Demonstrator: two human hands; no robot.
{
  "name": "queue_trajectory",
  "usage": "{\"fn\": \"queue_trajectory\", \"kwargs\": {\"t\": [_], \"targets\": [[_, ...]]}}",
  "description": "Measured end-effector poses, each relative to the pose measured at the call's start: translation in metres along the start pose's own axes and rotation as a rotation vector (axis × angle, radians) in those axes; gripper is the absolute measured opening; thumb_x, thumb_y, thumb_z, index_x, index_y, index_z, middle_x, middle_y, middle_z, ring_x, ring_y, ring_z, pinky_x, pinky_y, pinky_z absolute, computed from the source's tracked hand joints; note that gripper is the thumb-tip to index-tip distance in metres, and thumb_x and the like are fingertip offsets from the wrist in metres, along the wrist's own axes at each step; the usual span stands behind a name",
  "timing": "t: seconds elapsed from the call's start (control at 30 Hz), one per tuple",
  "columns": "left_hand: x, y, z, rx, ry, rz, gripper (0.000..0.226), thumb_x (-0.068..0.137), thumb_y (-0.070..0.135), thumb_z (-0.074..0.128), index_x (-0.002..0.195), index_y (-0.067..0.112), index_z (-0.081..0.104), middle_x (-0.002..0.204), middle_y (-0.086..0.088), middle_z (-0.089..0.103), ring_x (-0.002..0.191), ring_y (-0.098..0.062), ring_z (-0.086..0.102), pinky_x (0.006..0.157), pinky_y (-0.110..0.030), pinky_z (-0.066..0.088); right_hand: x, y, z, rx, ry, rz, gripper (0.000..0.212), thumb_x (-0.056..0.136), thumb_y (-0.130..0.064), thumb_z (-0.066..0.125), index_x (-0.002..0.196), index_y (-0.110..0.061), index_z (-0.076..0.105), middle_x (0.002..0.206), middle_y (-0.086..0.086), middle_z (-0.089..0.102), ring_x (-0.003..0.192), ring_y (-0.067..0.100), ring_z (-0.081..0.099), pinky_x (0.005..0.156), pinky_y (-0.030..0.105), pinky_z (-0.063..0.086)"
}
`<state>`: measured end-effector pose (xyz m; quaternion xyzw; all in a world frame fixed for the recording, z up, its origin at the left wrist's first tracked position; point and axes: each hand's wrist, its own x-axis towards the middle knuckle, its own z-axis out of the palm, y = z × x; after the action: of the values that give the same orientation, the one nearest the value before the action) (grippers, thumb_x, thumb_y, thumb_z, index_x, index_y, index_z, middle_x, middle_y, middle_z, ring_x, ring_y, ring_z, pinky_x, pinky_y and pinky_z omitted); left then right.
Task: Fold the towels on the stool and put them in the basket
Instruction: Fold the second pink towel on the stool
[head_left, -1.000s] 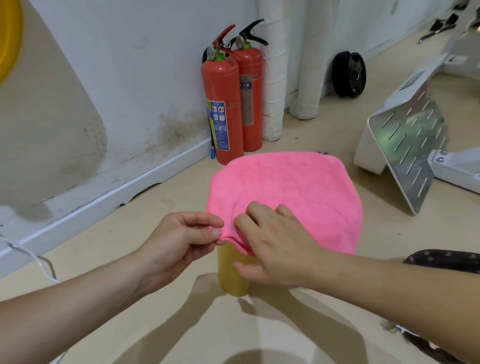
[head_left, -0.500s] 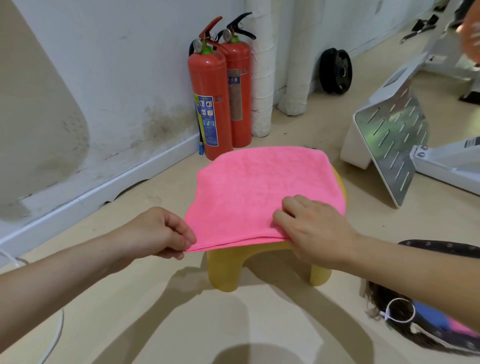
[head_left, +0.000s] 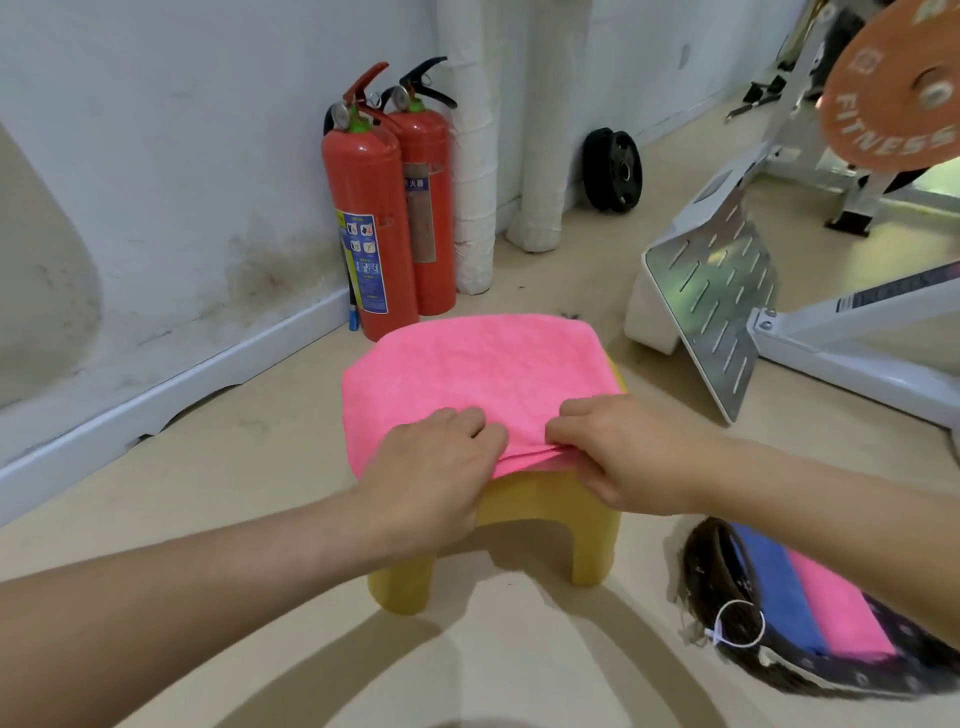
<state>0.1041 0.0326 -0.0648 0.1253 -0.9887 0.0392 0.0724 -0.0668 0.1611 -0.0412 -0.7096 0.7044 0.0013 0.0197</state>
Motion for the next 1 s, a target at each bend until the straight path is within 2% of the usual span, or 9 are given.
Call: {"fn": "queue_trajectory", "kwargs": {"t": [0.1,0.2,0.3,0.43,0.53,0.63,0.73,0.83,1.0], "targets": [[-0.013,-0.014,-0.011,-0.082,-0.075,-0.067,0.013,0.076,0.023,0.052,0.089,0.026,0.053,0.087,0.006,0.049,0.082,-0.02,0.053,0.061,-0.034,0.042,-0.003,0.021,-0.02,0.169,-0.344,0.192,0.008,0.074,-0.016,0.053,0.069,-0.019,0.05,0.064,-0.004,0.048,0.064,0.019,0.044,0.061,0.034,0.041],[-0.022,-0.022,-0.018,-0.373,-0.182,-0.132,0.01,0.07,0.012,0.054,0.065,0.019,0.048,0.069,0.005,0.05,0.065,-0.012,0.051,0.059,-0.034,0.044,-0.005,0.037,-0.034,0.363,-0.621,0.273,0.012,0.073,-0.004,0.058,0.083,-0.007,0.063,0.068,0.0,0.05,0.061,0.012,0.042,0.057,0.028,0.035],[-0.023,-0.029,-0.03,-0.676,-0.408,-0.263,0.012,0.07,0.002,0.05,0.064,0.013,0.051,0.05,0.004,0.054,0.044,-0.006,0.052,0.048,-0.028,0.044,-0.004,0.047,-0.046,0.544,-0.729,0.277,0.02,0.073,-0.005,0.058,0.09,0.004,0.063,0.072,0.002,0.05,0.064,0.007,0.043,0.06,0.023,0.034],[-0.022,-0.051,-0.042,-0.945,-0.524,-0.33,0.017,0.061,0.011,0.046,0.07,0.014,0.06,0.064,-0.004,0.055,0.063,-0.018,0.055,0.063,-0.035,0.045,0.0,0.068,-0.058,0.871,-0.542,0.346,0.007,0.07,-0.011,0.062,0.074,-0.015,0.066,0.063,-0.007,0.053,0.058,0.0,0.046,0.055,0.015,0.035],[-0.015,-0.076,-0.047,-1.103,-0.461,-0.418,0.02,0.074,0.007,0.055,0.089,0.0,0.065,0.083,-0.024,0.063,0.076,-0.024,0.059,0.073,-0.039,0.045,0.007,0.084,-0.052,1.093,-0.217,0.449,0.006,0.087,-0.006,0.064,0.086,-0.006,0.07,0.072,0.006,0.052,0.058,0.005,0.045,0.053,0.015,0.035],[-0.004,-0.103,-0.051,-1.219,-0.377,-0.547,0.015,0.08,0.005,0.068,0.095,0.001,0.071,0.096,-0.024,0.07,0.08,-0.028,0.064,0.073,-0.036,0.049,0.024,0.089,-0.038,1.176,0.081,0.581,0.011,0.09,-0.009,0.062,0.093,0.0,0.068,0.067,0.005,0.052,0.052,0.006,0.048,0.048,0.016,0.033],[0.007,-0.123,-0.046,-1.242,-0.276,-0.689,0.023,0.068,0.011,0.079,0.09,0.004,0.073,0.087,-0.018,0.072,0.07,-0.024,0.064,0.059,-0.027,0.053,0.047,0.084,-0.023,1.035,0.27,0.685,0.008,0.091,-0.011,0.06,0.085,-0.007,0.064,0.07,0.006,0.055,0.06,0.014,0.049,0.045,0.017,0.033],[0.016,-0.132,-0.033,-1.26,-0.155,-0.791,0.008,0.085,0.007,0.066,0.088,0.003,0.073,0.081,-0.016,0.067,0.063,-0.021,0.06,0.053,-0.024,0.048,0.072,0.082,-0.008,0.836,0.426,0.714,0.023,0.092,-0.013,0.055,0.07,-0.02,0.058,0.065,0.0,0.053,0.06,0.018,0.049,0.046,0.021,0.037],[0.023,-0.138,-0.004,-0.951,-0.055,-0.802,0.017,0.091,0.002,0.056,0.084,0.008,0.07,0.077,-0.014,0.066,0.067,-0.023,0.056,0.059,-0.029,0.041,0.1,0.076,0.01,0.502,0.459,0.705,0.015,0.095,-0.015,0.047,0.091,-0.009,0.059,0.082,0.012,0.062,0.087,0.033,0.06,0.067,0.031,0.034]]}}
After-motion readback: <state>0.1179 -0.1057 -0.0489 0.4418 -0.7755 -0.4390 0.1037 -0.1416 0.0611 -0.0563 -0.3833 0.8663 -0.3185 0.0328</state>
